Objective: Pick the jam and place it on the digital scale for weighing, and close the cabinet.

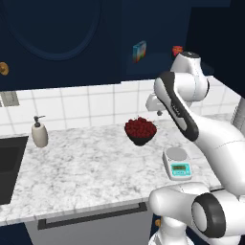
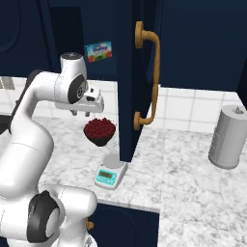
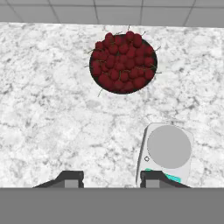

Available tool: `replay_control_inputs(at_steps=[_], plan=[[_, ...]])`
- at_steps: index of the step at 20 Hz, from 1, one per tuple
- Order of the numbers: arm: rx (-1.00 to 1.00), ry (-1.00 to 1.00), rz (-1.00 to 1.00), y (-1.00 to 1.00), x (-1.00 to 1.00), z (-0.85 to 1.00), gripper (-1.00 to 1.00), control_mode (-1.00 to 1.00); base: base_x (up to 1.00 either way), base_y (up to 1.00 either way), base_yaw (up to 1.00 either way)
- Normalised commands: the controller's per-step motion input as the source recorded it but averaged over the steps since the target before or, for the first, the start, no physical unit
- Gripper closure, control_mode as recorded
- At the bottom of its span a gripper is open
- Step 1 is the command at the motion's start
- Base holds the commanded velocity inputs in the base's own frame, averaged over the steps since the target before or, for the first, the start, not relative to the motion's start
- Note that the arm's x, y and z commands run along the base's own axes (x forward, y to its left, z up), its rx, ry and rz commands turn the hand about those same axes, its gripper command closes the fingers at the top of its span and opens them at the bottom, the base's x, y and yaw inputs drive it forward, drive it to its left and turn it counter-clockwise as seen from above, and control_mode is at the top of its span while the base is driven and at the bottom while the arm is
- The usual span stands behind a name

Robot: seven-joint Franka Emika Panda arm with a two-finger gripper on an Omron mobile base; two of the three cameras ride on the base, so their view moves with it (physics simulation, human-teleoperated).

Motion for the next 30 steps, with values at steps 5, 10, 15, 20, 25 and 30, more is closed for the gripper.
replay_control_inputs(at_steps=[5,10,15,20,25,30], plan=[[0.0,-0.12,-0.01,-0.03,-0.52,0.0,-1.0,-1.0,0.0,0.0,0.0],[-0.01,-0.23,-0.05,-0.06,-0.67,0.14,-1.0,-1.0,0.0,0.0,0.0],[0.0,-0.29,-0.11,-0.26,-0.4,0.17,-1.0,-1.0,0.0,0.0,0.0],[0.0,-0.14,-0.11,-0.19,-0.26,0.33,-1.0,-1.0,0.0,0.0,0.0],[0.0,-0.16,-0.12,-0.16,-0.17,0.6,-1.0,-1.0,0.0,0.0,0.0],[-0.01,-0.06,-0.17,-0.05,-0.05,0.76,-1.0,-1.0,0.0,0.0,0.0]])
